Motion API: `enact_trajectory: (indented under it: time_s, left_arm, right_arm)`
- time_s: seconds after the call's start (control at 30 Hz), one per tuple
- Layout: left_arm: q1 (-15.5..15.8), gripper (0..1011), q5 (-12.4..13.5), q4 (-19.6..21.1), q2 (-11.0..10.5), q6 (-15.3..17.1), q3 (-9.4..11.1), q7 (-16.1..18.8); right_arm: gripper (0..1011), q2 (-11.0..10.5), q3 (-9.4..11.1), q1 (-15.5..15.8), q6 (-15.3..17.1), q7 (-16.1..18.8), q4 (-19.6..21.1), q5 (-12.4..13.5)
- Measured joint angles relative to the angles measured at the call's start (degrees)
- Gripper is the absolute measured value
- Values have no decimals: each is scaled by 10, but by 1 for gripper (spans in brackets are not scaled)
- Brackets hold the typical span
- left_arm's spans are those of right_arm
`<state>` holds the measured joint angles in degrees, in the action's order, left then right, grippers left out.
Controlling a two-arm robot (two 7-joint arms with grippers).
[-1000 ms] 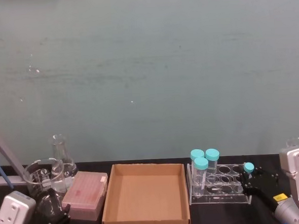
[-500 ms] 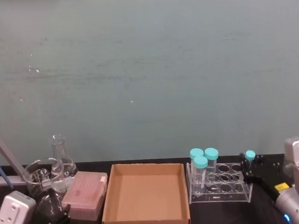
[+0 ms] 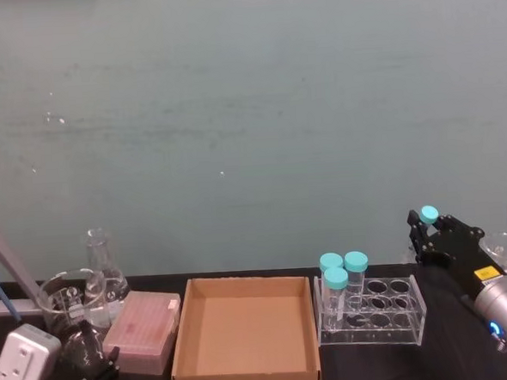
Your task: Use the right hand to move the test tube from the test tube rack into the box.
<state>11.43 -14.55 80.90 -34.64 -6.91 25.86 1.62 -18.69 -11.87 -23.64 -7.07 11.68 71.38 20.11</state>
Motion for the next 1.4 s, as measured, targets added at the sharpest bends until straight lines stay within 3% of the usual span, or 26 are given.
enact_trajectory:
  time_s: [0.27, 0.77, 1.03, 1.4]
  left_arm:
    - [0, 1000, 0, 0, 0, 0, 0, 0]
    - [0, 1000, 0, 0, 0, 0, 0, 0]
    - [0, 1000, 0, 0, 0, 0, 0, 0]
    - [0, 1000, 0, 0, 0, 0, 0, 0]
  right_arm:
    - [218, 9, 0, -1, 10, 21, 33, -1]
    - [218, 66, -47, -52, 12, 75, 15, -26]
    - [218, 106, -86, -91, 23, 90, -53, -44]
    - [218, 148, -112, -131, 41, 98, -155, -57]
